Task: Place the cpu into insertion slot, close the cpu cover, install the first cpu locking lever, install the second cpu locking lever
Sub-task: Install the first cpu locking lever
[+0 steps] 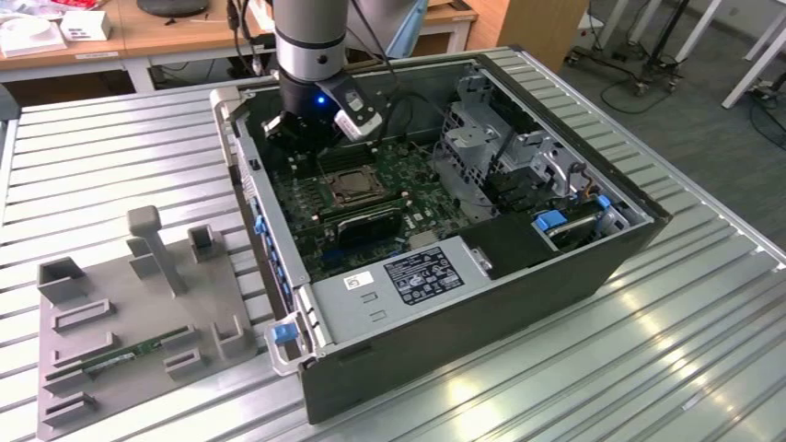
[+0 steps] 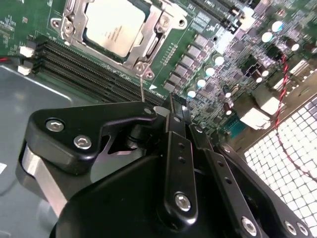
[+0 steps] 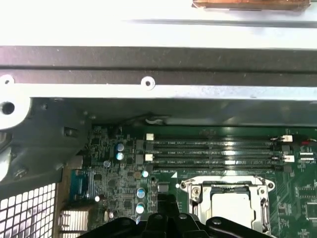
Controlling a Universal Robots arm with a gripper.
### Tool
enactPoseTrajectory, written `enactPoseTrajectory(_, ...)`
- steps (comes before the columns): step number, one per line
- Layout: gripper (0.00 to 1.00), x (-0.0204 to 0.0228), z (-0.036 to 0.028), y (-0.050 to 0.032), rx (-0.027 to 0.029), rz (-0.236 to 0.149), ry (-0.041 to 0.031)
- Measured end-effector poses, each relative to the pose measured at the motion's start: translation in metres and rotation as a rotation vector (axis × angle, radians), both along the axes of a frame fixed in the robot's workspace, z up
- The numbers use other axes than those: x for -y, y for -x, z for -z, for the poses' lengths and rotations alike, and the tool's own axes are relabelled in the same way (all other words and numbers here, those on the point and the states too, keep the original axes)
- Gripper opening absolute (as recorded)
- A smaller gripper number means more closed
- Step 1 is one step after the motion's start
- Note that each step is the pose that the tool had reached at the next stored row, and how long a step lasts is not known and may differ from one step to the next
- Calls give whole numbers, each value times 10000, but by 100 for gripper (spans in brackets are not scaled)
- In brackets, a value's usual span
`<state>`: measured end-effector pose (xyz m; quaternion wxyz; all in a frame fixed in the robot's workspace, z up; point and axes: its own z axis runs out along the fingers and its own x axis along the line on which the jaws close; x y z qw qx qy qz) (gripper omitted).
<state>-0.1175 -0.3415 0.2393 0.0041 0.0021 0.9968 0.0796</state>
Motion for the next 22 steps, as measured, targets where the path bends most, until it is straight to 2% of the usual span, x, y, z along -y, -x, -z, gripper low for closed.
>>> enactPoseTrajectory(5,11,1,-10,0,0,6,-11)
enactPoseTrajectory(15,11,0,-126,0,1,28,-12)
enactPoseTrajectory(22,11,-5,-133,1,1,66,-13)
